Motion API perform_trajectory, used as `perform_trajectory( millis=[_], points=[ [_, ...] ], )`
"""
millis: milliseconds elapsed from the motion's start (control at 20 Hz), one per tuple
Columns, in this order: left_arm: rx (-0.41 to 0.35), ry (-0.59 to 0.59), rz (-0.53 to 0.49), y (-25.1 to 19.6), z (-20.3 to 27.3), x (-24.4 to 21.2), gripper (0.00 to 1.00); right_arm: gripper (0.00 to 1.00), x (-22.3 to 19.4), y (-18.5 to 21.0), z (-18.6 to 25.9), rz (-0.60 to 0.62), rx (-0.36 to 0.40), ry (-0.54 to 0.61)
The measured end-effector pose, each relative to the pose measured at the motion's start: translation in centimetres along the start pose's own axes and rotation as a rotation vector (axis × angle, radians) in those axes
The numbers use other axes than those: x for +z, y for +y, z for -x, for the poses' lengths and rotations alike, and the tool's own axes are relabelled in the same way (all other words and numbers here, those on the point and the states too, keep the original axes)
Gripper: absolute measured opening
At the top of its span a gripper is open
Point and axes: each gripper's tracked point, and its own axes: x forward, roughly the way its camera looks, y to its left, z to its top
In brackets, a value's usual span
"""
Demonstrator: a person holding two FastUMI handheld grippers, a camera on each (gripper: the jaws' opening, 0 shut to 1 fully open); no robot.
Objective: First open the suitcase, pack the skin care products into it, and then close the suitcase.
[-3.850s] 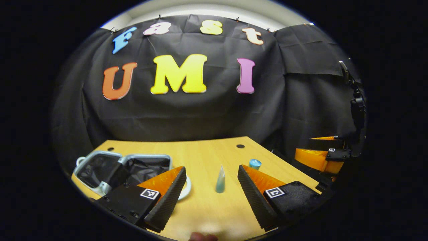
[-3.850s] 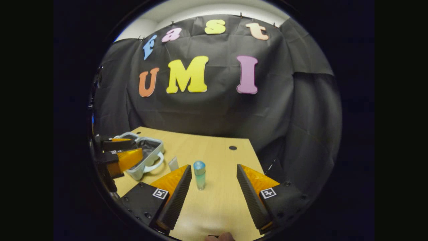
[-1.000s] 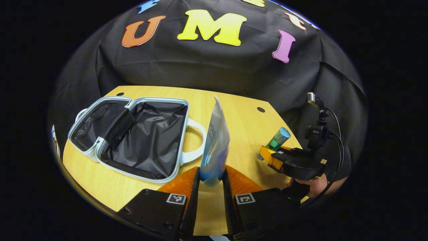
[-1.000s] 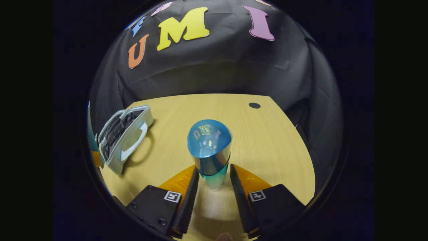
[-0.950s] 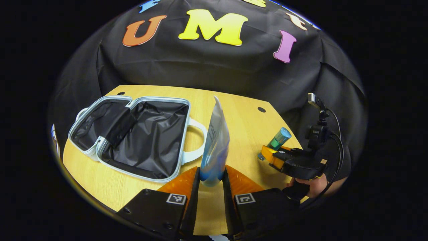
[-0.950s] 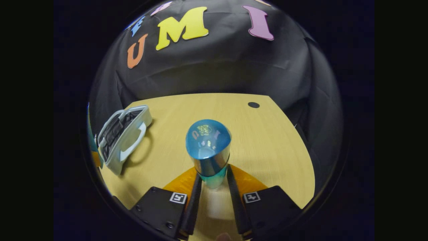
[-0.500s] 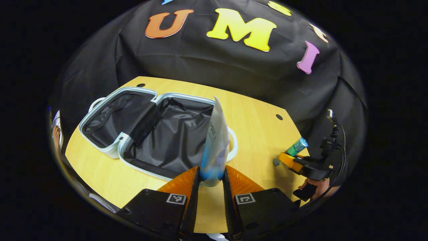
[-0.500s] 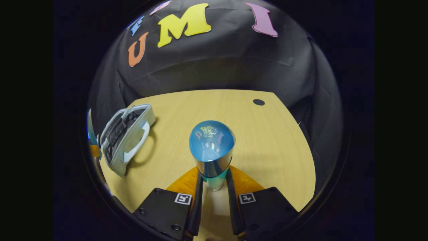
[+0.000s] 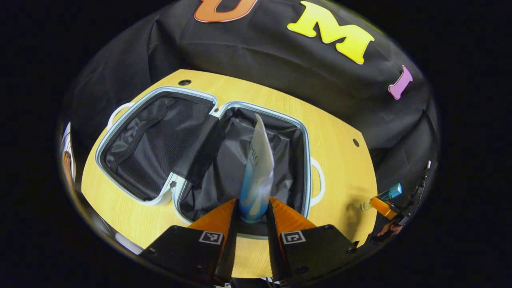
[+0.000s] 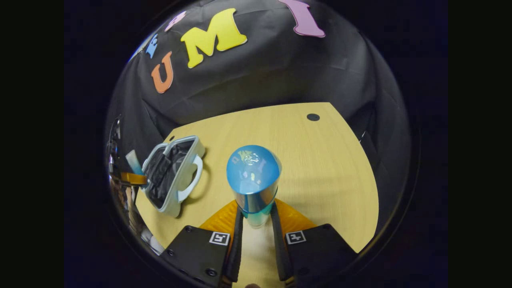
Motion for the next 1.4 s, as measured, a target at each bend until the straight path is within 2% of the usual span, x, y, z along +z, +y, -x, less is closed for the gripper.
perform_trajectory(
  millis=[50, 100, 150, 250, 350, 600, 800, 950, 1200, 1250, 1300, 1350, 1400],
  points=[
    [0.004, 0.039, -0.007, 0.6, -0.8, -0.1, 0.46, 0.34, -0.2, 0.3, 0.8, 0.004, 0.008, 0.005],
    [0.014, 0.083, -0.021, 1.3, -1.5, -0.4, 0.39, 0.34, -0.2, 0.5, 1.7, 0.008, 0.014, 0.006],
    [0.019, 0.133, -0.033, 1.8, -2.4, -1.0, 0.39, 0.34, -0.3, 0.8, 2.6, 0.011, 0.023, 0.007],
    [0.001, 0.224, 0.014, 1.8, -4.1, -2.2, 0.39, 0.34, -0.7, 1.4, 4.2, -0.005, 0.049, 0.018],
    [0.014, 0.279, 0.007, 2.2, -5.4, -2.7, 0.40, 0.34, -1.1, 1.5, 5.8, -0.060, 0.079, 0.031],
    [0.077, 0.379, -0.042, 3.5, -7.1, -3.2, 0.39, 0.34, -2.2, -0.4, 8.0, -0.084, 0.050, 0.033],
    [0.100, 0.420, -0.086, 3.7, -7.4, -2.8, 0.39, 0.34, -2.2, -1.3, 8.7, -0.126, 0.039, 0.030],
    [0.143, 0.459, -0.109, 4.4, -8.0, -2.9, 0.39, 0.34, -1.5, -1.3, 9.2, -0.109, 0.043, 0.013],
    [0.146, 0.446, -0.074, 4.1, -8.4, -2.7, 0.40, 0.34, -1.1, -0.9, 10.0, -0.095, 0.053, 0.003],
    [0.140, 0.446, -0.067, 4.0, -8.4, -2.8, 0.48, 0.34, -1.1, -0.7, 10.0, -0.085, 0.058, 0.009],
    [0.140, 0.449, -0.056, 4.1, -8.3, -3.0, 0.51, 0.34, -1.1, -0.3, 10.0, -0.073, 0.065, 0.015],
    [0.143, 0.444, -0.042, 4.2, -8.1, -3.1, 0.45, 0.34, -1.1, 0.3, 9.9, -0.060, 0.077, 0.024],
    [0.137, 0.433, -0.029, 4.1, -7.9, -3.1, 0.51, 0.34, -0.9, 1.1, 9.8, -0.050, 0.092, 0.031]
  ],
)
